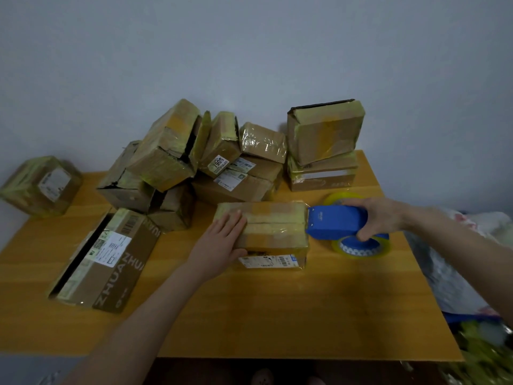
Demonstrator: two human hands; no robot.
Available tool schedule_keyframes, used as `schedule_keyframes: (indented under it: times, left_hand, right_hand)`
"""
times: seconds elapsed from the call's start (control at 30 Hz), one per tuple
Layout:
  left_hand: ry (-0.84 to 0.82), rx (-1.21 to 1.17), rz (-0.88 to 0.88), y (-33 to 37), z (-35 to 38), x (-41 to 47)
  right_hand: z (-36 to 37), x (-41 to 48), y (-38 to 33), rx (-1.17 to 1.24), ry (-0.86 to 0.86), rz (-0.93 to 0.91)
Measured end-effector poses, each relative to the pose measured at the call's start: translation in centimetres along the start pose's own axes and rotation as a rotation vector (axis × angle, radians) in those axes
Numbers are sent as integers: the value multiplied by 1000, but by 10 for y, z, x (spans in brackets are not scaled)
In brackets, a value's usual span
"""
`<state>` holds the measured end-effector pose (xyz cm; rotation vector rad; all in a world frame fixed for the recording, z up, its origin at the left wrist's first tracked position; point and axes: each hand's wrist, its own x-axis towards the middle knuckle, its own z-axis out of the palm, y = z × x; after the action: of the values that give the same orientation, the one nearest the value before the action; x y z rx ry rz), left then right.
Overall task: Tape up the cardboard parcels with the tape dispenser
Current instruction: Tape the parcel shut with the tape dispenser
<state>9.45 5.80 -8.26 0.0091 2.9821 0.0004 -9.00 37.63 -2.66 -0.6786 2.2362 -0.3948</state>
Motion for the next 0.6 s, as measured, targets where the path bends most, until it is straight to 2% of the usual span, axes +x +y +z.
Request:
schedule_keyframes:
  times: [0.13,0.23,0.37,0.6]
  left_hand:
    - [-9,39,-26,0,0,-5]
    - [-40,55,-101,15,-2,-5]
    - [-67,45,32,71,0,19]
    - [-3,65,28,88,5,33]
  right_hand:
    - [8,5,-5,-18,6,-17]
    - [14,8,-13,-132,29,-31]
    - [22,9,-17,-222,78,-58]
    - [38,12,-2,-35,138,-167]
